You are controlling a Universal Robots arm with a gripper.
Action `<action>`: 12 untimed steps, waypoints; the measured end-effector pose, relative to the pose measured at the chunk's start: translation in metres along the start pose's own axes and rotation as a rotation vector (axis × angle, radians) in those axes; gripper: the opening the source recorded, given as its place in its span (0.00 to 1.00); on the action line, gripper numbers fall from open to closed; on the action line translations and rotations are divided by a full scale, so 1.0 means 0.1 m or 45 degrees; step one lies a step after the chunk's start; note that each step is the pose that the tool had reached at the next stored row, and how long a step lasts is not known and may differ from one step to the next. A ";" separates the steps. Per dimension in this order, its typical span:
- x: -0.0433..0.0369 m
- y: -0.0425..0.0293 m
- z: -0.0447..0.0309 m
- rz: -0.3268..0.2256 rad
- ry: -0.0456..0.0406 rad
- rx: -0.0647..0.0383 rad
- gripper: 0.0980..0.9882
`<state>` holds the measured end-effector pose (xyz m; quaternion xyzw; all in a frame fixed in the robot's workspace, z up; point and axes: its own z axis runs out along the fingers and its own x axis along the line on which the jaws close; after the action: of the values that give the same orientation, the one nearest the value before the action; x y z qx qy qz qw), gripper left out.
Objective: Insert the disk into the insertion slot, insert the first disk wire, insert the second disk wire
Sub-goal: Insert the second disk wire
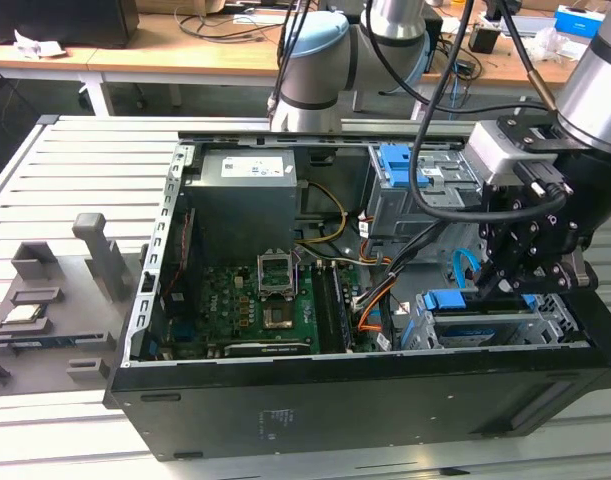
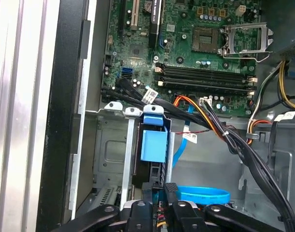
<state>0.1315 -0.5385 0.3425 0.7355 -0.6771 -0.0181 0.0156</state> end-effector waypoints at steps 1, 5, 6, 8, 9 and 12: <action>-0.003 0.004 -0.080 0.000 0.000 0.000 0.15; -0.045 0.013 -0.335 0.000 0.000 0.000 0.07; -0.050 0.016 -0.416 0.000 0.000 0.000 0.01; -0.050 0.019 -0.478 0.000 0.000 0.000 0.01; -0.051 0.019 -0.479 0.000 0.000 0.000 0.01; -0.051 0.019 -0.481 0.000 0.000 0.000 0.01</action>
<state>0.1315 -0.5336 0.3907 0.7355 -0.6771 -0.0181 0.0156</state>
